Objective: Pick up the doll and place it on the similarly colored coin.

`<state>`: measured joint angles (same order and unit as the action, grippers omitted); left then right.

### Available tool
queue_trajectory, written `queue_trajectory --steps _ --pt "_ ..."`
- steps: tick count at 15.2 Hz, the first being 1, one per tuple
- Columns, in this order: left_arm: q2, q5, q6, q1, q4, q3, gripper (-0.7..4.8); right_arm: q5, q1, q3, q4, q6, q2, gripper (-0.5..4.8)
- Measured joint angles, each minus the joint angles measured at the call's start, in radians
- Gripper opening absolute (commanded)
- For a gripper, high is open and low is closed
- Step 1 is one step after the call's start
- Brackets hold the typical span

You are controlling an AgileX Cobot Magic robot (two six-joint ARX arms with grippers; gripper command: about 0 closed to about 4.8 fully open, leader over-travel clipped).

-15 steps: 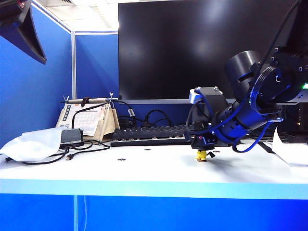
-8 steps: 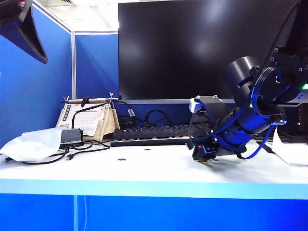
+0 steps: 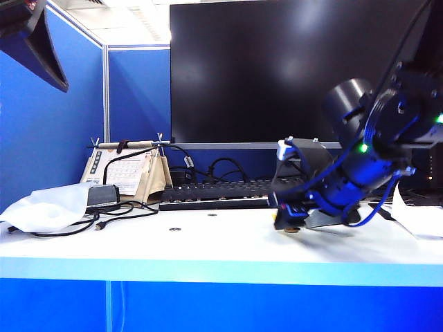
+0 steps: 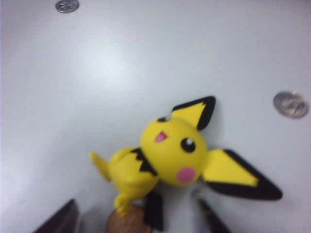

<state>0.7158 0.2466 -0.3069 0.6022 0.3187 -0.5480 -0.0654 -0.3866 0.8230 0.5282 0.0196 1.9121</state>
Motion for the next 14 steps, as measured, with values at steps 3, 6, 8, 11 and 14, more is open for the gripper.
queue_trajectory --steps 3,6,8,11,14 --pt "0.000 0.000 0.003 0.000 0.000 0.000 4.79 -0.012 0.000 -0.002 -0.010 0.025 -0.074 3.26" --pt "0.000 0.000 0.003 0.000 0.000 0.000 4.79 -0.030 0.000 0.000 -0.013 0.047 -0.095 3.26" --pt "0.000 -0.048 0.003 0.000 0.001 0.000 4.79 -0.041 0.000 0.001 -0.032 0.230 -0.087 3.29" --pt "0.000 -0.053 0.003 0.000 0.039 0.000 4.79 -0.040 0.002 0.031 -0.015 0.362 -0.011 3.34" --pt "0.000 -0.064 0.003 0.000 0.049 0.000 4.79 -0.007 0.002 0.054 -0.019 0.390 0.002 3.34"
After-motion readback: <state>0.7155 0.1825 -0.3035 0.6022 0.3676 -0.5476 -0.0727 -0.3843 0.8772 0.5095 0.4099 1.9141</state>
